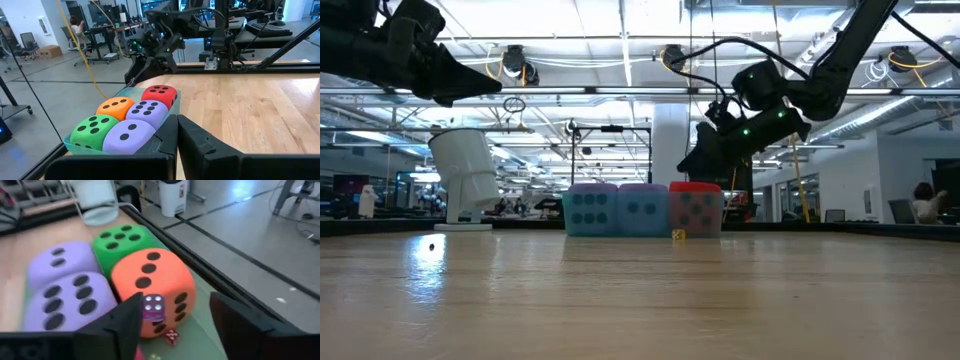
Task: Pick & Place Dice
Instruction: Put the small purple dice into the green container
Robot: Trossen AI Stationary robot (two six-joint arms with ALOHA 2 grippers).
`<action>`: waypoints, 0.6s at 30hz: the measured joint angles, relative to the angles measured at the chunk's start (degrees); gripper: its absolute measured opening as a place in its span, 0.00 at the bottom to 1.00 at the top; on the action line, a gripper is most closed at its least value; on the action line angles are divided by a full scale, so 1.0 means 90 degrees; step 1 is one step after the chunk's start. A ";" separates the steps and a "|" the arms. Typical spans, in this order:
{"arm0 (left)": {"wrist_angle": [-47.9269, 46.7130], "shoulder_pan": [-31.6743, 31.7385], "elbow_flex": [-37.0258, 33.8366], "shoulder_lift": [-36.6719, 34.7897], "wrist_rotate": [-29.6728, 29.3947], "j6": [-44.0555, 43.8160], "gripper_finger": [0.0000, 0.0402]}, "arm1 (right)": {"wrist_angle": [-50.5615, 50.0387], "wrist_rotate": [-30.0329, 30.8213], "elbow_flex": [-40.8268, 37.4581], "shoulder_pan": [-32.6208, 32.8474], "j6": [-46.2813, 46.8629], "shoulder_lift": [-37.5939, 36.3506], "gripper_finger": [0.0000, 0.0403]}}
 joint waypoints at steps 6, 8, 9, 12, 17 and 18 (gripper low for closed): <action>0.0001 0.0000 0.0000 -0.0001 0.0000 -0.0069 0.05 | 0.0273 -0.1223 0.0000 -0.0365 0.1455 -0.0090 0.67; 0.0000 0.0000 0.0000 -0.0002 0.0002 -0.0073 0.05 | 0.0358 -0.1368 0.0000 -0.0480 0.1809 -0.0094 0.69; 0.0000 0.0000 0.0000 -0.0002 0.0002 -0.0075 0.05 | 0.0381 -0.1439 0.0000 -0.0537 0.1927 -0.0091 0.70; 0.0000 0.0000 0.0000 -0.0002 0.0002 -0.0075 0.05 | 0.0474 -0.1792 0.0000 -0.0696 0.2178 -0.0091 0.70; 0.0002 0.0000 0.0000 -0.0002 0.0002 -0.0106 0.05 | 0.0533 -0.2332 0.0000 -0.0789 0.2241 -0.0091 0.70; 0.0002 0.0000 0.0000 0.0000 0.0002 -0.0121 0.05 | 0.0531 -0.2321 0.0000 -0.0789 0.2138 -0.0091 0.69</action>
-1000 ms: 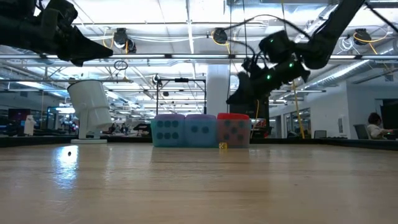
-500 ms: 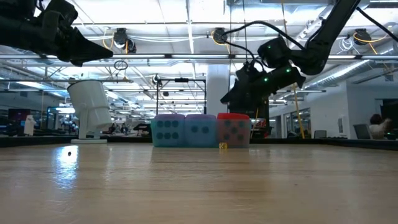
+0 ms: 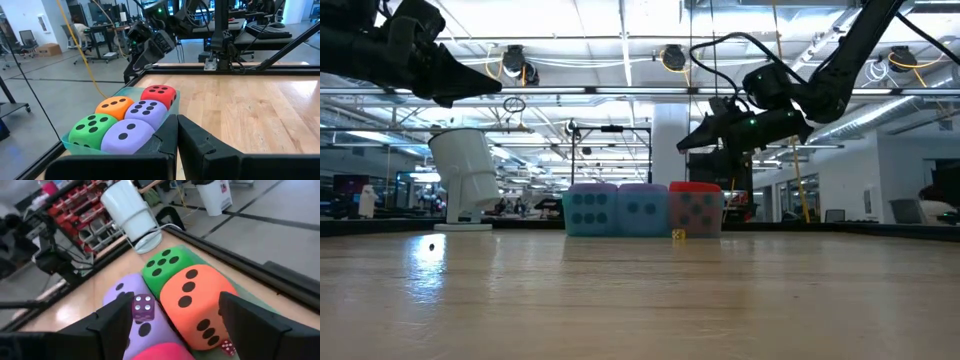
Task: Pick & Place Dice
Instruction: Put the small purple dice into the green container
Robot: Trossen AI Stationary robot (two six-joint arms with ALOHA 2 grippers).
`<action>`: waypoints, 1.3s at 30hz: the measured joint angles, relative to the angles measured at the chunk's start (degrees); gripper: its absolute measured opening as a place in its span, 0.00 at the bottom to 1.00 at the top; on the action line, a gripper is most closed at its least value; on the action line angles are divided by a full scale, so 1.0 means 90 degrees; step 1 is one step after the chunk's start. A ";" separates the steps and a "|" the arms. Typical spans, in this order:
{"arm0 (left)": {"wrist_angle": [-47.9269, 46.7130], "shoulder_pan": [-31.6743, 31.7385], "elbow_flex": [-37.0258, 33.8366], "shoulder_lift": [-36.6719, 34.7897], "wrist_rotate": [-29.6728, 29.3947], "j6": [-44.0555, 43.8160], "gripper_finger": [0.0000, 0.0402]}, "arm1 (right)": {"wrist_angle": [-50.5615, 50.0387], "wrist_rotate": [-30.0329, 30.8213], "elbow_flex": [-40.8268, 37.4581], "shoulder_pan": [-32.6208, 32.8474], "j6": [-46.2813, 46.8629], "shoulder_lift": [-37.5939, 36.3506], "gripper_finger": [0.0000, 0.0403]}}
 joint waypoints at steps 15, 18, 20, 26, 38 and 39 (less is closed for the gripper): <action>0.0005 0.0000 0.0000 -0.0002 0.0000 0.0041 0.05 | -0.0628 0.2168 -0.0002 0.0729 -0.3005 0.0002 0.14; 0.0005 0.0000 0.0000 -0.0002 0.0000 0.0032 0.05 | -0.0628 0.2156 -0.0002 0.0721 -0.2970 0.0002 0.09; 0.0006 0.0000 0.0000 -0.0001 0.0000 0.0029 0.05 | -0.0623 0.2174 -0.0002 0.0721 -0.2922 0.0002 0.11; 0.0006 -0.0001 0.0000 -0.0001 0.0000 0.0029 0.05 | -0.0427 0.2171 -0.0002 0.0668 -0.2104 0.0002 0.52; -0.0097 -0.0002 0.0000 0.0053 -0.0080 -0.0430 0.05 | -0.0589 0.1725 -0.0005 0.0702 -0.3527 0.0002 0.78; -0.0091 -0.0002 0.0000 0.0134 -0.0186 -0.0553 0.04 | -0.0579 0.1856 -0.0005 0.0747 -0.3800 0.0002 0.77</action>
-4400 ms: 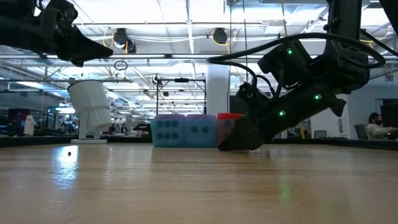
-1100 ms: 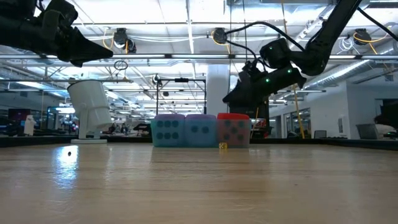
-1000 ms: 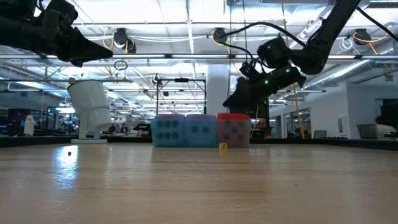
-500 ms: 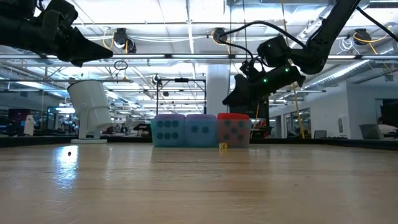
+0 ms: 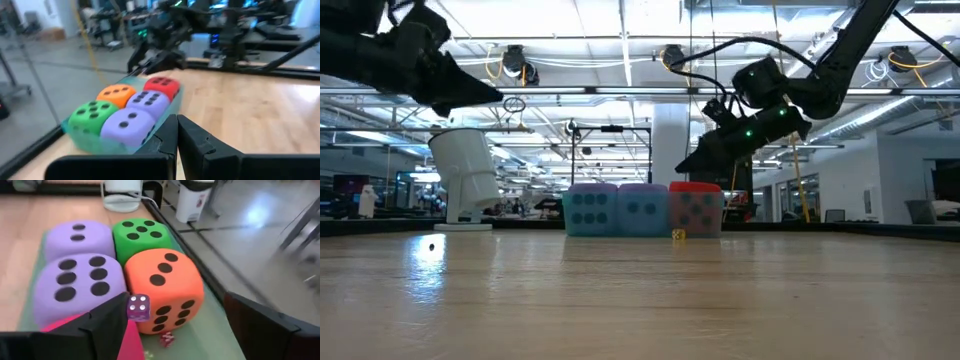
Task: Pick & Place Dice
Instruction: Put the small purple dice into the green container
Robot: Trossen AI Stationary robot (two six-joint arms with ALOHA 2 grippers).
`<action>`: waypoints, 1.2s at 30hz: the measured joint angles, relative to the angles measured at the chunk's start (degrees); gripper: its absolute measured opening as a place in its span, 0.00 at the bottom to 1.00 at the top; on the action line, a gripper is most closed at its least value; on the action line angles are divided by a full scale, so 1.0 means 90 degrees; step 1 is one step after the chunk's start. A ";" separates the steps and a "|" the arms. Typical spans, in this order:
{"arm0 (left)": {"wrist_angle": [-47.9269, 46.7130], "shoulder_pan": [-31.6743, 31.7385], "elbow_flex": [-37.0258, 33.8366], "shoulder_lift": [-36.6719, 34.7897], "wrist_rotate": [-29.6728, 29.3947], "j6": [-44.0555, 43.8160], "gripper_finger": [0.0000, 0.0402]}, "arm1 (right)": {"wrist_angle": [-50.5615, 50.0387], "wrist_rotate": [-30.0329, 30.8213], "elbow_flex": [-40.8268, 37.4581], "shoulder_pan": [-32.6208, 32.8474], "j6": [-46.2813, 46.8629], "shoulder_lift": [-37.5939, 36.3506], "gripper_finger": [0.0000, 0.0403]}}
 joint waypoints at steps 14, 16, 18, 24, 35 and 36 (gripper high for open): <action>0.1450 0.0168 0.1098 0.3230 0.0150 0.0012 0.00 | 0.0208 0.0985 0.0000 0.0468 -0.2554 0.0000 0.75; 0.1466 0.0339 0.1424 0.3819 0.0182 0.0035 0.00 | 0.0280 0.0985 0.0000 0.0511 -0.2591 0.0000 0.75; 0.1474 0.0585 0.1791 0.4315 0.0295 0.0060 0.00 | 0.0315 0.0989 0.0000 0.0528 -0.2593 0.0000 0.76; 0.1469 0.1372 0.3013 0.5724 0.0920 0.0172 0.00 | 0.0258 0.0991 0.0000 0.0525 -0.2599 0.0000 0.76; 0.1337 0.2223 0.5166 0.7866 0.2744 0.0786 0.00 | 0.0416 0.0976 -0.0002 0.0508 -0.2557 0.0000 0.76; 0.1221 0.2260 0.5367 0.8050 0.2803 0.0820 0.00 | 0.0449 0.0973 -0.0002 0.0508 -0.2547 0.0000 0.76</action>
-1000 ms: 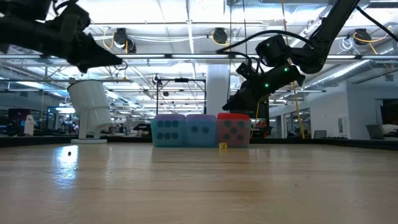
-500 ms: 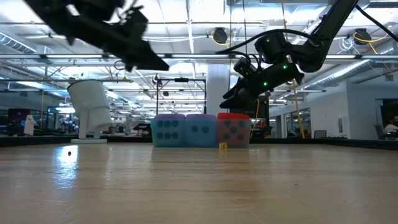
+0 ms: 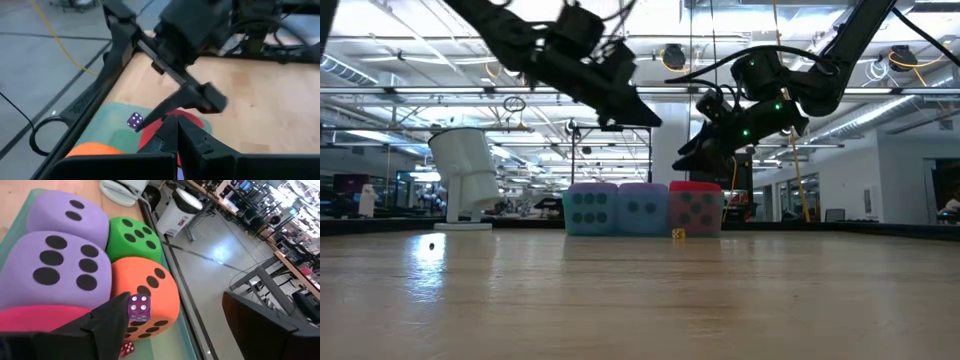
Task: Pick & Place Dice
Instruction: Put the small purple dice into the green container
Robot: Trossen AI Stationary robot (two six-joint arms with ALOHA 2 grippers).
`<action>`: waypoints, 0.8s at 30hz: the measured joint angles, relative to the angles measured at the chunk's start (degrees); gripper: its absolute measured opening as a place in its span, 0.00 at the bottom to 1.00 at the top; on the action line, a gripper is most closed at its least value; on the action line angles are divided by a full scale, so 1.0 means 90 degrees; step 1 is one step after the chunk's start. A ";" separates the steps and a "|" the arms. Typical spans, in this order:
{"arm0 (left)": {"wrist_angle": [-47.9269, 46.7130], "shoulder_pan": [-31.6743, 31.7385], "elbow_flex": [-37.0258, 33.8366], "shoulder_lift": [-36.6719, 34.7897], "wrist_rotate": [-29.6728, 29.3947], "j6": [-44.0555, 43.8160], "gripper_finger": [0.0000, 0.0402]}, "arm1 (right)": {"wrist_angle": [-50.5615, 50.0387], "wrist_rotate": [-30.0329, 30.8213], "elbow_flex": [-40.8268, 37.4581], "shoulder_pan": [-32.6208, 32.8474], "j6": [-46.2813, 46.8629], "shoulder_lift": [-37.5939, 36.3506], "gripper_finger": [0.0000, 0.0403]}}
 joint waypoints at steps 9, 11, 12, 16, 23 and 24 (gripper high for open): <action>-0.1012 0.0183 0.1575 0.1302 0.0225 0.0091 0.00 | 0.0087 -0.0002 0.0000 -0.0008 -0.0055 0.0000 0.76; -0.1107 0.0207 0.1830 0.1483 0.0222 0.0113 0.00 | 0.0087 -0.0008 0.0000 -0.0012 -0.0063 0.0000 0.76; -0.1131 0.0224 0.1940 0.1570 0.0222 0.0099 0.00 | 0.0089 -0.0006 0.0000 -0.0012 -0.0073 0.0000 0.76; -0.1334 0.0339 0.2254 0.1875 0.0208 0.0069 0.00 | 0.0092 -0.0012 0.0000 -0.0012 -0.0097 0.0000 0.76; -0.1331 0.0591 0.2356 0.2130 0.0231 -0.0081 0.00 | 0.0077 -0.0052 0.0000 -0.0010 -0.0097 0.0000 0.76; -0.1334 0.0637 0.2354 0.2152 0.0237 -0.0130 0.00 | 0.0083 -0.0073 0.0000 -0.0007 -0.0096 0.0000 0.76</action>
